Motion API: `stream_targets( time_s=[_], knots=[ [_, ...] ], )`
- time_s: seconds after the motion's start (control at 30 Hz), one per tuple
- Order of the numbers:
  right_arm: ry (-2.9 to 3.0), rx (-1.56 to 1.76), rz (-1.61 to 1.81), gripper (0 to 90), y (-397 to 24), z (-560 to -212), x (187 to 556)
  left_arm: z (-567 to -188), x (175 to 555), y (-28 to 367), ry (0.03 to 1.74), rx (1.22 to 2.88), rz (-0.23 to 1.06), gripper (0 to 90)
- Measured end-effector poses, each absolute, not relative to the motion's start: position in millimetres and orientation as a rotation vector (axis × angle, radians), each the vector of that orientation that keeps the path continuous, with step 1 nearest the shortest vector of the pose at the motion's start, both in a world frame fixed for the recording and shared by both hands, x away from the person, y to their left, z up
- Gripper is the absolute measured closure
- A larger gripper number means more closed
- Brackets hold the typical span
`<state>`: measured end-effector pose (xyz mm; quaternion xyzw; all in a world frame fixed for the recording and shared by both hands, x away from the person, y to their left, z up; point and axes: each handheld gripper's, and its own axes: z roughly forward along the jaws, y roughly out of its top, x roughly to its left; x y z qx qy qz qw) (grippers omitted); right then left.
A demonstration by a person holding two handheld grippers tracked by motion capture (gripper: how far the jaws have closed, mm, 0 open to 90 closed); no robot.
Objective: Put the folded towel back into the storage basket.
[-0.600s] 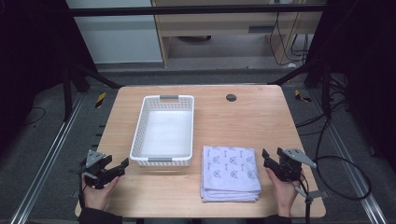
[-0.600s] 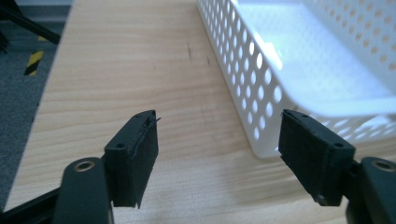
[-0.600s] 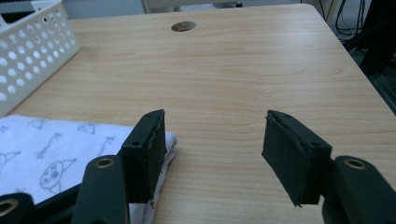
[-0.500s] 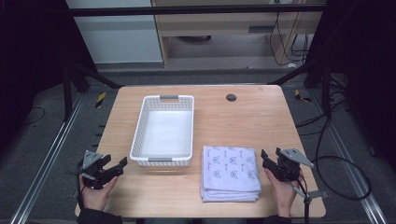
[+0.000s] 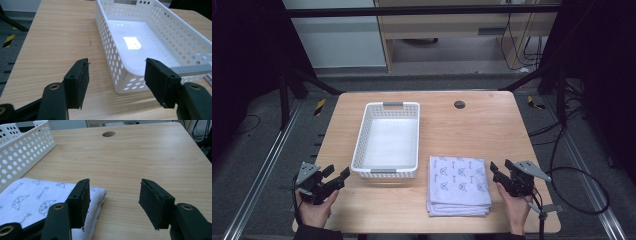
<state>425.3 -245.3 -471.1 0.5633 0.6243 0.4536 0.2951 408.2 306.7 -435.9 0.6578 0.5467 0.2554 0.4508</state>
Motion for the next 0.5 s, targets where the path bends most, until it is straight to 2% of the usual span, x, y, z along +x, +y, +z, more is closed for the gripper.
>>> stream_targets(
  time_s=[0.5],
  knots=[
    [1.703, 1.441, 1.221, 43.1, -236, -456, 423, -413, 407, 276, 1.249, 1.633, 0.623, 35.2]
  ],
)
